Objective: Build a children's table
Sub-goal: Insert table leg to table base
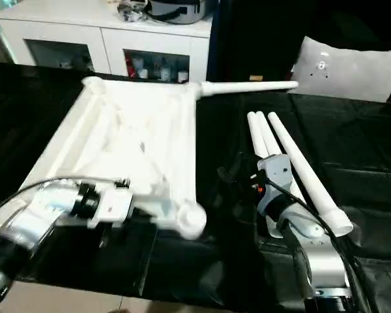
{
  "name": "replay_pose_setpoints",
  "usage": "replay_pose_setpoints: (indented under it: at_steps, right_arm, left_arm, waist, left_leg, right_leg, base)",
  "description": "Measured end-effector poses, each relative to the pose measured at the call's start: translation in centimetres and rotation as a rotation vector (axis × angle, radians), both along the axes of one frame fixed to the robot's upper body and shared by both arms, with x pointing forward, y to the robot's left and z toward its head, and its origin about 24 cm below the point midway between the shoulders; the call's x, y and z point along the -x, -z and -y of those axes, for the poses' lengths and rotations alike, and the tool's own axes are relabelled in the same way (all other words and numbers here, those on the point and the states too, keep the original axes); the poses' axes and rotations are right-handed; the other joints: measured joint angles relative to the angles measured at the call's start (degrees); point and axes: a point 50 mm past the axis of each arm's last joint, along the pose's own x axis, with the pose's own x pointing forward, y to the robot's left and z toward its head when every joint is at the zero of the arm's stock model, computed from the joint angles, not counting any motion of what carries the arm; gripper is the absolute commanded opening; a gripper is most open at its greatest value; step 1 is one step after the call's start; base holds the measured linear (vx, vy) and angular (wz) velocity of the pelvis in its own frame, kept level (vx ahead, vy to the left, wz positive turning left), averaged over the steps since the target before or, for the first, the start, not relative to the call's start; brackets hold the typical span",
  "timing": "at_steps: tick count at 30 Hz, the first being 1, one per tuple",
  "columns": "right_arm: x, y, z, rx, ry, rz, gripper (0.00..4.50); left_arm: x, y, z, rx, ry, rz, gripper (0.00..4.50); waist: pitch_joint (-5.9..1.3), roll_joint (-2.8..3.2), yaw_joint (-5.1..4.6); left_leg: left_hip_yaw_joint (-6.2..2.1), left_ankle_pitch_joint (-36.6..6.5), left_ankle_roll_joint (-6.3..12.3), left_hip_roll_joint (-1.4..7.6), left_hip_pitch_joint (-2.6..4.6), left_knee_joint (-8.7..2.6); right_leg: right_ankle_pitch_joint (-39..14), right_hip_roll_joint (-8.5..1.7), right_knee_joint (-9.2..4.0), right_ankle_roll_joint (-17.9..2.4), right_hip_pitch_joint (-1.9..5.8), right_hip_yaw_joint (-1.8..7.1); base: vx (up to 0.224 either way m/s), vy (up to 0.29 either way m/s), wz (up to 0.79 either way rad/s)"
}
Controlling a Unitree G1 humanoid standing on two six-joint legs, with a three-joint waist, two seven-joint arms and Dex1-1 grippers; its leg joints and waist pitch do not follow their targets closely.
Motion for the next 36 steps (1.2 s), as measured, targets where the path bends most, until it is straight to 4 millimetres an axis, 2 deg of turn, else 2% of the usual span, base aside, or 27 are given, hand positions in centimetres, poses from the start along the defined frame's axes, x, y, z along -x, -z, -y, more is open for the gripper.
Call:
replay_pose_setpoints:
  at_steps: [5, 7, 11, 15, 20, 29, 36]
  right_arm:
    - [0.2, 0.4, -0.2, -0.003, -0.001, -0.007, 4.47]
    - [0.3, 0.5, -0.3, -0.004, -0.003, -0.007, 4.47]
    - [0.3, 0.5, -0.3, -0.005, 0.003, -0.007, 4.47]
    - [0.4, 0.5, -0.3, -0.006, 0.004, -0.005, 4.47]
    - [0.3, 0.6, -0.8, -0.013, -0.007, -0.007, 4.47]
    - [0.3, 0.6, -1.3, -0.020, -0.018, -0.007, 4.47]
    - [0.2, 0.6, -1.4, -0.019, -0.020, -0.005, 4.47]
  left_arm:
    - [1.8, -0.2, -0.8, -0.011, 0.023, -0.012, 0.00]
    - [2.5, -0.3, -1.5, -0.015, 0.010, -0.025, 0.00]
    - [4.2, -0.6, -3.0, -0.034, -0.028, -0.056, 0.00]
    - [4.8, -0.7, -3.5, -0.036, -0.073, -0.079, 0.00]
    - [4.5, -0.7, -3.6, -0.031, -0.139, -0.085, 0.00]
    - [1.8, -0.9, -3.9, -0.029, -0.305, -0.037, 0.00]
    - [0.3, -1.1, -4.4, -0.031, -0.305, 0.008, 0.00]
  waist:
    - [0.03, 0.08, -0.08]
    - [0.06, 0.13, -0.47]
    - [0.10, 0.19, -1.93]
    - [0.12, 0.18, -2.88]
    - [0.12, 0.18, -3.41]
    - [0.15, 0.12, -4.25]
    - [0.16, 0.11, -4.04]
  left_leg:
    - [0.00, 0.0, -0.01, 0.01, 0.01, -0.06]
    - [0.01, 0.0, -0.01, 0.01, 0.04, -0.06]
    - [0.01, 0.0, -0.01, 0.03, 0.05, -0.08]
    - [0.01, 0.0, -0.01, 0.03, 0.06, -0.07]
    - [0.01, 0.0, -0.02, 0.03, 0.07, -0.06]
    - [0.00, 0.0, -0.02, 0.03, 0.05, -0.04]
    - [0.00, 0.0, -0.02, 0.03, -0.13, -0.06]
  right_leg:
    - [0.0, 0.02, 0.00, 0.0, -0.02, -0.01]
    - [-0.1, 0.03, 0.01, 0.1, -0.02, 0.02]
    - [-0.1, 0.08, 0.01, 0.1, -0.05, 0.03]
    - [-0.1, 0.10, 0.01, 0.1, -0.07, 0.04]
    - [-0.1, 0.11, 0.02, 0.1, -0.09, 0.06]
    - [0.0, 0.14, 0.03, 0.1, -0.15, 0.08]
    - [0.1, 0.15, 0.02, -0.3, -0.27, 0.07]
  base:
    - [0.000, 0.000, 0.00]
    - [0.000, 0.000, 0.00]
    - [0.000, 0.000, 0.00]
    - [0.000, 0.000, 0.00]
    - [0.000, 0.000, 0.00]
    - [0.000, 0.000, 0.00]
    - [0.000, 0.000, 0.00]
